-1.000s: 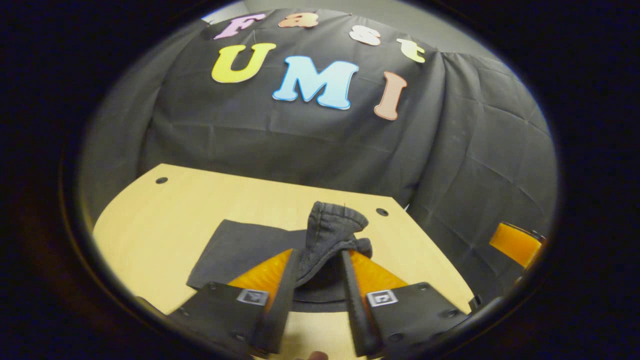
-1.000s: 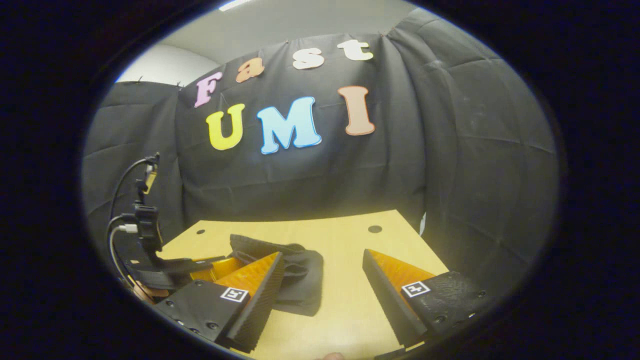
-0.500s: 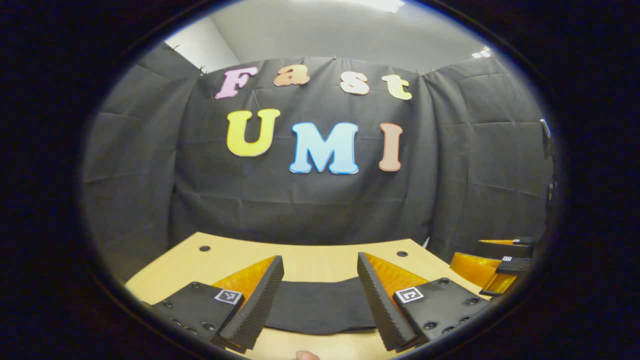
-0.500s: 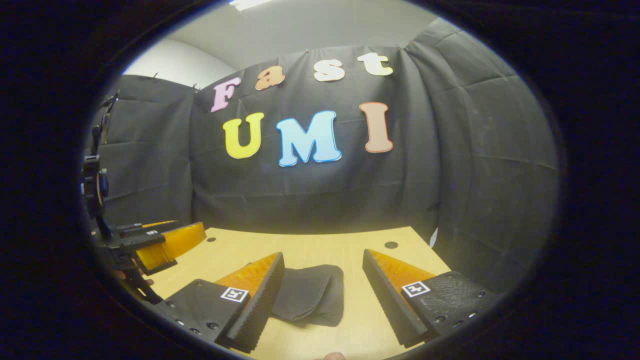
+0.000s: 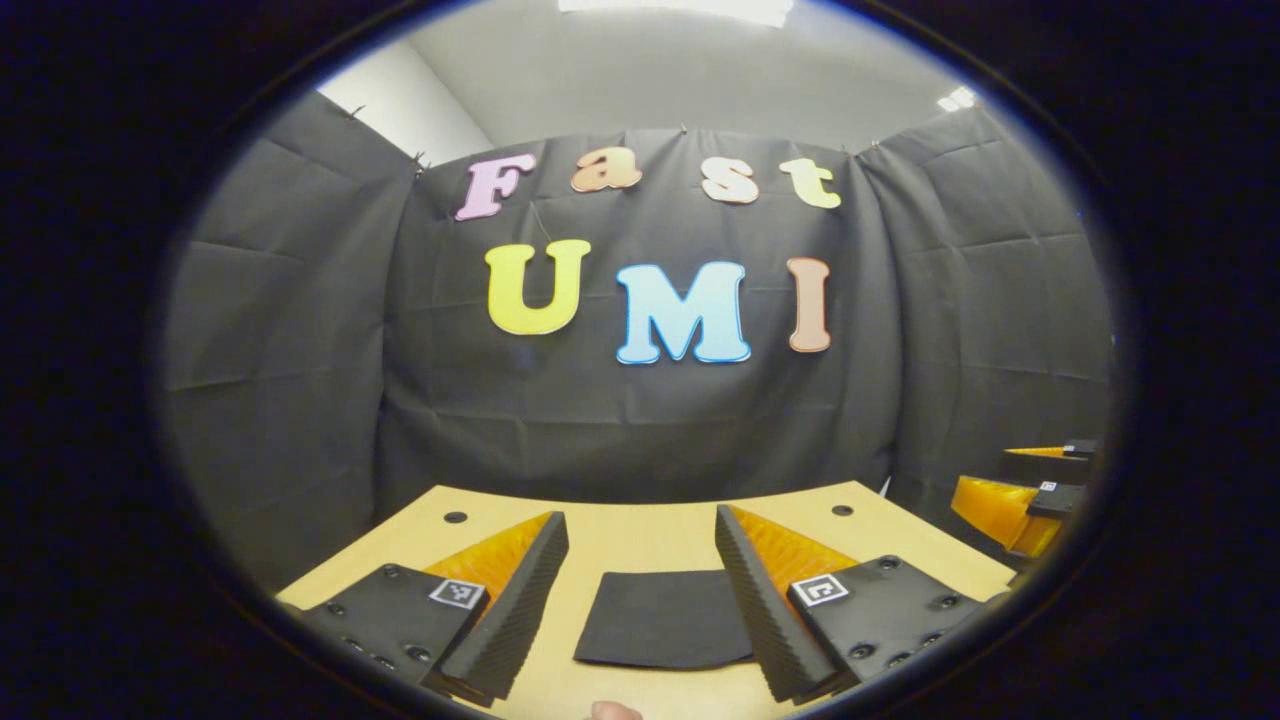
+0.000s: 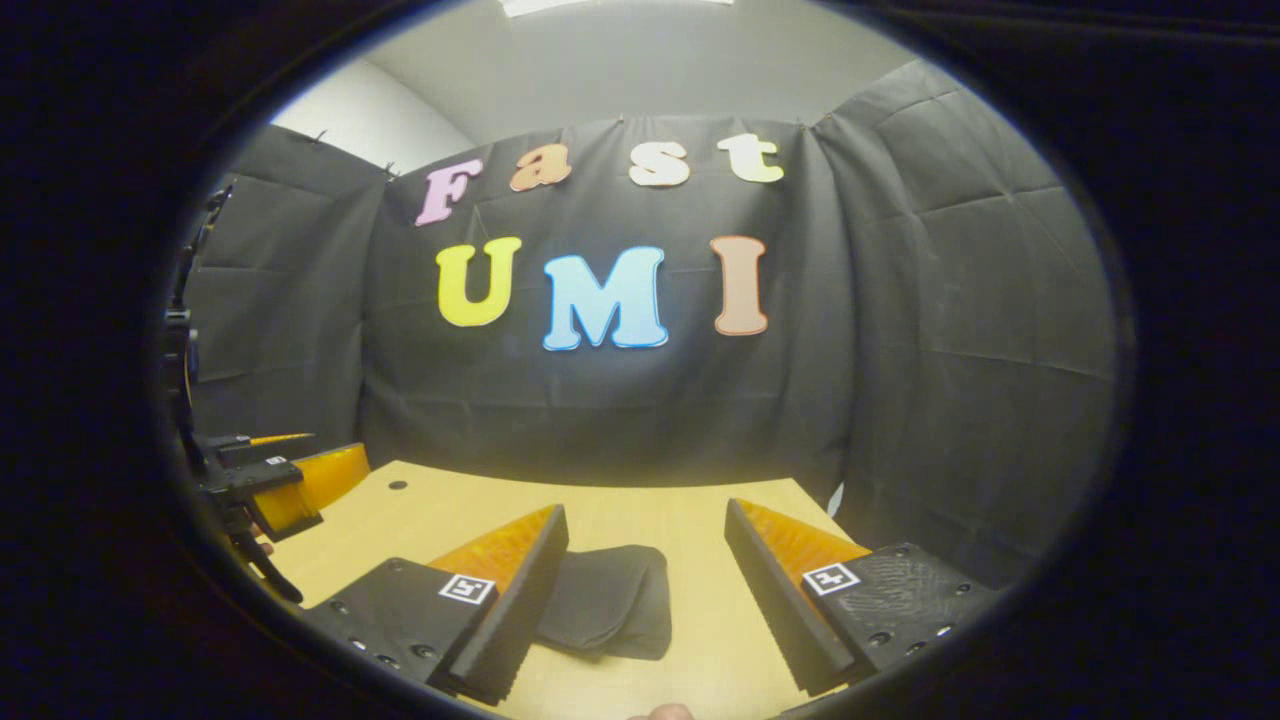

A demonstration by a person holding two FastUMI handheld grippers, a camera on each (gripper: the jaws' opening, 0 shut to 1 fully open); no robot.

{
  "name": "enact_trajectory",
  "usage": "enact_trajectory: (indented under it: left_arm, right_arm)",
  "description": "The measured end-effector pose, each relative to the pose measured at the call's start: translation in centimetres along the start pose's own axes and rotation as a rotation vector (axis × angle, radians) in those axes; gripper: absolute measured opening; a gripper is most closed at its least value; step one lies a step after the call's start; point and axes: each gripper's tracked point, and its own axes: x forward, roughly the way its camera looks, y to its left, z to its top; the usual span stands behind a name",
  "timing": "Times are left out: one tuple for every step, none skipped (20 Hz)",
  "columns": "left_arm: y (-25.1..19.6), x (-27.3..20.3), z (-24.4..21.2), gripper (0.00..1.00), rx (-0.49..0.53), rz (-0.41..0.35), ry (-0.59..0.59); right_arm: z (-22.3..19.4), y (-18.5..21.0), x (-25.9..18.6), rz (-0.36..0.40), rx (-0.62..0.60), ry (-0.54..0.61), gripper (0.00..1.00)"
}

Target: Grasp the waist and the cuffs of the jeans and fold them to make the two legs overlap; first hold the waist and fold one-third of the jeans toward the cuffs, then hold the cuffs and fold the remaining one-third in the same direction to finish folding.

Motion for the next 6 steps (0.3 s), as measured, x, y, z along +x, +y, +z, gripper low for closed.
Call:
enact_trajectory:
  left_arm:
    - [0.0, -0.1, 0.3, 0.96, 0.001, -0.004, -0.007]
    - [0.3, 0.0, 0.5, 0.96, 0.002, -0.004, -0.013]
    - [0.4, 0.0, 0.7, 0.95, 0.0, -0.002, -0.021]
    - [0.5, 0.1, 0.9, 0.95, -0.005, -0.001, -0.025]
    - [0.6, 0.2, 1.0, 0.95, -0.013, -0.002, -0.029]
    - [0.4, 0.1, 1.0, 0.95, -0.018, -0.003, -0.029]
  right_arm:
    - [0.3, -0.3, 0.0, -0.013, 0.001, -0.007, 0.95]
    - [0.5, -0.2, -0.1, -0.018, 0.001, -0.012, 0.95]
    - [0.7, -0.2, -0.2, -0.02, -0.004, -0.019, 0.95]
    - [0.9, -0.3, -0.4, -0.023, -0.012, -0.022, 0.95]
    - [1.1, -0.5, -0.4, -0.027, -0.019, -0.03, 0.95]
    - [1.5, -0.6, -0.5, -0.031, -0.024, -0.039, 0.95]
